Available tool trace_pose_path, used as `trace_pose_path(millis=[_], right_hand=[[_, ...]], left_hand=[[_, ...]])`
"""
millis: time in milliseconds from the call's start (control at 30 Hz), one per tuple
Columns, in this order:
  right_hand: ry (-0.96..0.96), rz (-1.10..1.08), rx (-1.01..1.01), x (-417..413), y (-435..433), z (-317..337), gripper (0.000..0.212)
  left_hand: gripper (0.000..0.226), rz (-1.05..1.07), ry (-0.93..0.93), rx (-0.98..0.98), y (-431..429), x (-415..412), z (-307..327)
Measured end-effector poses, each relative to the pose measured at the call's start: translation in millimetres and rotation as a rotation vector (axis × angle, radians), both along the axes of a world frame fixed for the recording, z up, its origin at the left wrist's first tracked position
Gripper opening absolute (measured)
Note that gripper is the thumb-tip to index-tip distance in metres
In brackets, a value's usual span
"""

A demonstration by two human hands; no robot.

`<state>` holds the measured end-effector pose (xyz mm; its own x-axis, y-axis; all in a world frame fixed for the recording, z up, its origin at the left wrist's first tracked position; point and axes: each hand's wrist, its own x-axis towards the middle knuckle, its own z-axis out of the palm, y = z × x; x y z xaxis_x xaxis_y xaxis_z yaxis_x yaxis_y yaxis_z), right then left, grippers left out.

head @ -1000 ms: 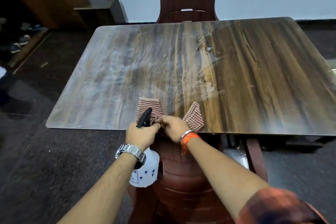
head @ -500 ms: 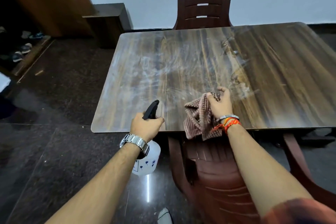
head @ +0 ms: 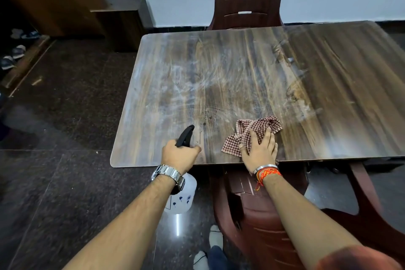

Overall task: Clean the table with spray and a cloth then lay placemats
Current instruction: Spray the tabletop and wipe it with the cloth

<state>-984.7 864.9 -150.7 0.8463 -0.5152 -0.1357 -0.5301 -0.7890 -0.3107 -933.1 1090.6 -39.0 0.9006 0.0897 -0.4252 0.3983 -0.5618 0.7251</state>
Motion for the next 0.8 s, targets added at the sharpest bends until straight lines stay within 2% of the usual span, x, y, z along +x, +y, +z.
trace_pose_path(millis=[367, 567, 667, 800], right_hand=[[0.004, 0.014, -0.113, 30, 8, -18, 0.07], [-0.013, -0.008, -0.076, 47, 29, -19, 0.072], [-0.038, -0.035, -0.035, 58, 50, -16, 0.073], [-0.038, -0.059, -0.039, 82, 91, -12, 0.069]], left_hand=[[0.025, 0.04, 0.069, 0.007, 13, 39, 2], [0.024, -0.006, 0.099, 0.02, 36, 55, 0], [0.016, -0.01, 0.101, 0.034, 57, 62, -1], [0.021, -0.039, 0.147, 0.004, 93, 74, -7]])
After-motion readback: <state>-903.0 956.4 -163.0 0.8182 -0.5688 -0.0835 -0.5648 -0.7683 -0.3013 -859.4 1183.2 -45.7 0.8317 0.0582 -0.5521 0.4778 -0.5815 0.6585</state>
